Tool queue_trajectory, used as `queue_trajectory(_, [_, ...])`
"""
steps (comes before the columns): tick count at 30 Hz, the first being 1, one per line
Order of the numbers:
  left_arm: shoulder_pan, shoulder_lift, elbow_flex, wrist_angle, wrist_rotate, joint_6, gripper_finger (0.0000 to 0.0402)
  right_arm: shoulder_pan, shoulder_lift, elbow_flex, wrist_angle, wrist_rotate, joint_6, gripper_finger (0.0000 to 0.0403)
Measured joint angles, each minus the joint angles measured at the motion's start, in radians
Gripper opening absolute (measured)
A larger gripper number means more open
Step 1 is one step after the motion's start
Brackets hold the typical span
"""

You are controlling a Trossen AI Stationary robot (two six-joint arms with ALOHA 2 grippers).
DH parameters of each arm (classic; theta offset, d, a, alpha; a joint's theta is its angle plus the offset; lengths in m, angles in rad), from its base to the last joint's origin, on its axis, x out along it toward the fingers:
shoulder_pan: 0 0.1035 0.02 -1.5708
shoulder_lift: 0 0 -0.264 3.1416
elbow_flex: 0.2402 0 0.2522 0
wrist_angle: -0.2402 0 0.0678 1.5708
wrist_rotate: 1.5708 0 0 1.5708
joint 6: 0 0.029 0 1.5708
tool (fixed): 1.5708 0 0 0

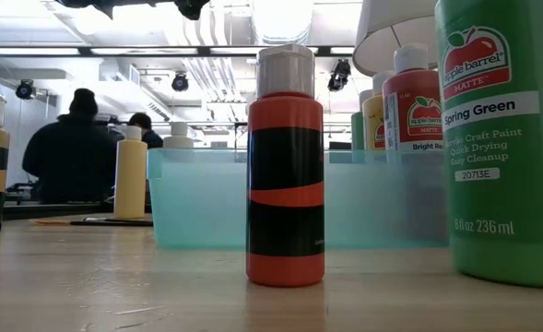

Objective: Pick & Place Paint Supplies
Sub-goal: Put the silver paintbrush into the yellow cup

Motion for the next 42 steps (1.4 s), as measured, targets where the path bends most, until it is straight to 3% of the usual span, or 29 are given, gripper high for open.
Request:
queue_trajectory(11, [0.0, 0.0, 0.0, 0.0, 0.0, 0.0, 0.0106, 0.0, 0.0, -0.095, 0.003, -0.009, 0.107, 0.0013])
queue_trajectory(42, [-0.001, 0.0, 0.0, 0.0, 0.0, 0.0, 0.0106, 0.0, 0.0, -0.168, 0.019, -0.092, 0.194, 0.0013])
